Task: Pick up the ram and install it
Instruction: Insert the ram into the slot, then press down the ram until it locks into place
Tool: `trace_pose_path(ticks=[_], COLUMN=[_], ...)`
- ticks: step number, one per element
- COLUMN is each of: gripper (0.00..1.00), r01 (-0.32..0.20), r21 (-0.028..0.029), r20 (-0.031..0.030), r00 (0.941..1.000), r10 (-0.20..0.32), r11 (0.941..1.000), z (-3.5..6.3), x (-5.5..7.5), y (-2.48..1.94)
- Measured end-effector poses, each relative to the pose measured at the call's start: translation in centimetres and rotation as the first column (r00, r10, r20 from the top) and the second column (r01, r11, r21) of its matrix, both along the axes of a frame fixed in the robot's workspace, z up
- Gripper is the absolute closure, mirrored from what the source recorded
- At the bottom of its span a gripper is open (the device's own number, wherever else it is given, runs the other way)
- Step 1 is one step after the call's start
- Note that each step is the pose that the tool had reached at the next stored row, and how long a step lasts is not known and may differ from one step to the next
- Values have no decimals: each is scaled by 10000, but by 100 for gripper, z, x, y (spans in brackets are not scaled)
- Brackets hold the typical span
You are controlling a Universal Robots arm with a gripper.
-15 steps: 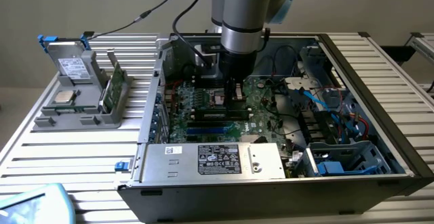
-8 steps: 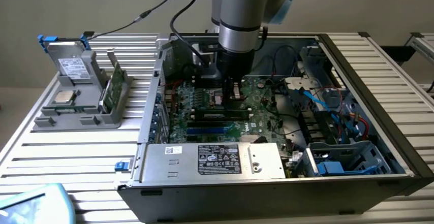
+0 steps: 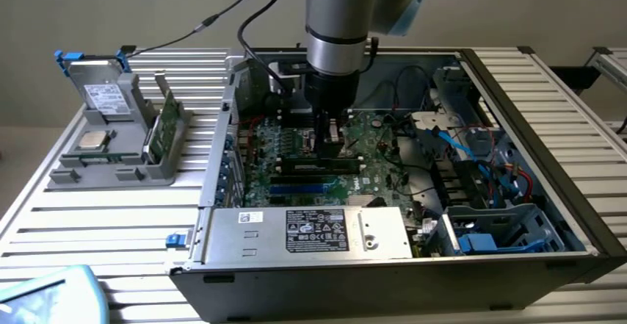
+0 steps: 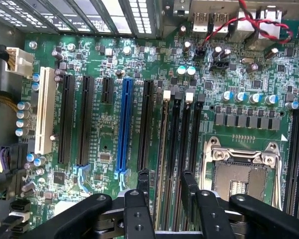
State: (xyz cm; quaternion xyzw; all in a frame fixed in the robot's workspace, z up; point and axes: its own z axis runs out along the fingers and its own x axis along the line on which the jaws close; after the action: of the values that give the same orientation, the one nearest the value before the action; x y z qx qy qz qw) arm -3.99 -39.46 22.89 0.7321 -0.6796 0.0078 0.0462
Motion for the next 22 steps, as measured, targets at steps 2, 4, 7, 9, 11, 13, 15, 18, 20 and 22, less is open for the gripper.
trace_pose_path(ticks=[2, 4, 7, 9, 11, 13, 15, 18, 20, 22], gripper=[61, 61, 61, 61, 61, 61, 61, 61, 61, 61], r01=[0, 0, 0, -2, -1, -1, -1, -1, -1, 0], r21=[-4, -2, 1, 1, -1, -1, 0, 0, -1, -2], r20=[-1, 3, 7, 7, 6, 6, 6, 6, 6, 3], r00=[10000, 10000, 10000, 10000, 10000, 10000, 10000, 10000, 10000, 10000], r10=[0, 0, 0, 2, 1, 1, 1, 1, 1, 0], r11=[10000, 10000, 10000, 10000, 10000, 10000, 10000, 10000, 10000, 10000], z=[8, 25, 38, 38, 39, 39, 38, 38, 39, 40], x=[-11, -24, -32, -32, -32, -32, -32, -32, -32, -24], y=[-1, 0, 0, 0, 0, 0, 0, 0, 0, 0])
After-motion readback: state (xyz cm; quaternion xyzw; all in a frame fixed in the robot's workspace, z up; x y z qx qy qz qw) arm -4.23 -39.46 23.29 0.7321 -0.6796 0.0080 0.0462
